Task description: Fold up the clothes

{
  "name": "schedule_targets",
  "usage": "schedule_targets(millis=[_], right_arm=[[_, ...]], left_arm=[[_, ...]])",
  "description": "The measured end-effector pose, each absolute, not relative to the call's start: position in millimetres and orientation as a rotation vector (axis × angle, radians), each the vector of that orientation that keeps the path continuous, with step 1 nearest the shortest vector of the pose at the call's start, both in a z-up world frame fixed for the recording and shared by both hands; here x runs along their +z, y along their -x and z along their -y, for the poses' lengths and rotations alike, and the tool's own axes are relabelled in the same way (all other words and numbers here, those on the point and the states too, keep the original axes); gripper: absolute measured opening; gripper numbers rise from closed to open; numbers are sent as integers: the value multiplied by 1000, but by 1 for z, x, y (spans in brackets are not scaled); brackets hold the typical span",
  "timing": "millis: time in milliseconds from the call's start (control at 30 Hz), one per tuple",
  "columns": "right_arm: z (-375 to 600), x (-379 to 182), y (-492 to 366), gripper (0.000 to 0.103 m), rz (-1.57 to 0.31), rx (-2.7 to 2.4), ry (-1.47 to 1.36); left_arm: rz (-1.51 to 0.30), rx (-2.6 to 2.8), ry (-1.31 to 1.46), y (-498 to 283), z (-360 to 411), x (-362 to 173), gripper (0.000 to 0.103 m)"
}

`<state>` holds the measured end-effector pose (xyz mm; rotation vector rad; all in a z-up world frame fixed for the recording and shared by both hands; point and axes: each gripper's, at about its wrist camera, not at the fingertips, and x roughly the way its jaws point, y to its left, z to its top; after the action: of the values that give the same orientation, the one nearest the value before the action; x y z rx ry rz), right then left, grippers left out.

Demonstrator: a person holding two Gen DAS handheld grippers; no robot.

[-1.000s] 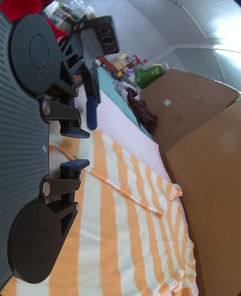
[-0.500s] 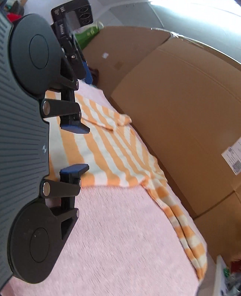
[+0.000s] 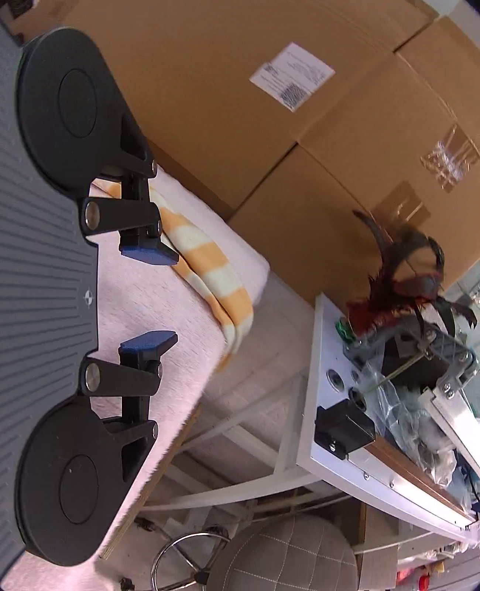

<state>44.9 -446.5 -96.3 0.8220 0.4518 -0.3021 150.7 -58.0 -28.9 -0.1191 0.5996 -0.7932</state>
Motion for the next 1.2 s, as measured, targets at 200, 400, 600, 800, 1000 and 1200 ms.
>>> schedule_targets(millis=[200,400,600,800,1000,1200], right_arm=[[459,-105,-76,41,-409,-363,-890],[454,-110,-91,3,-397,-431,-822],[460,-111,-67,3,-288,-397,-902],[456,-112,-40,4,-227,-404,-909],[451,-108,-7,5,-92,-445,-912],[475,-116,-22,28,-296,-470,-1055]], left_arm=[[-647,-785,170,-162,51,-34,101],[-687,-806,194,-168,50,-39,102],[-691,-805,186,-168,52,-39,102],[-693,-805,180,-168,51,-39,102],[-694,-808,177,-168,51,-39,102],[-695,-811,174,-168,52,-38,102]])
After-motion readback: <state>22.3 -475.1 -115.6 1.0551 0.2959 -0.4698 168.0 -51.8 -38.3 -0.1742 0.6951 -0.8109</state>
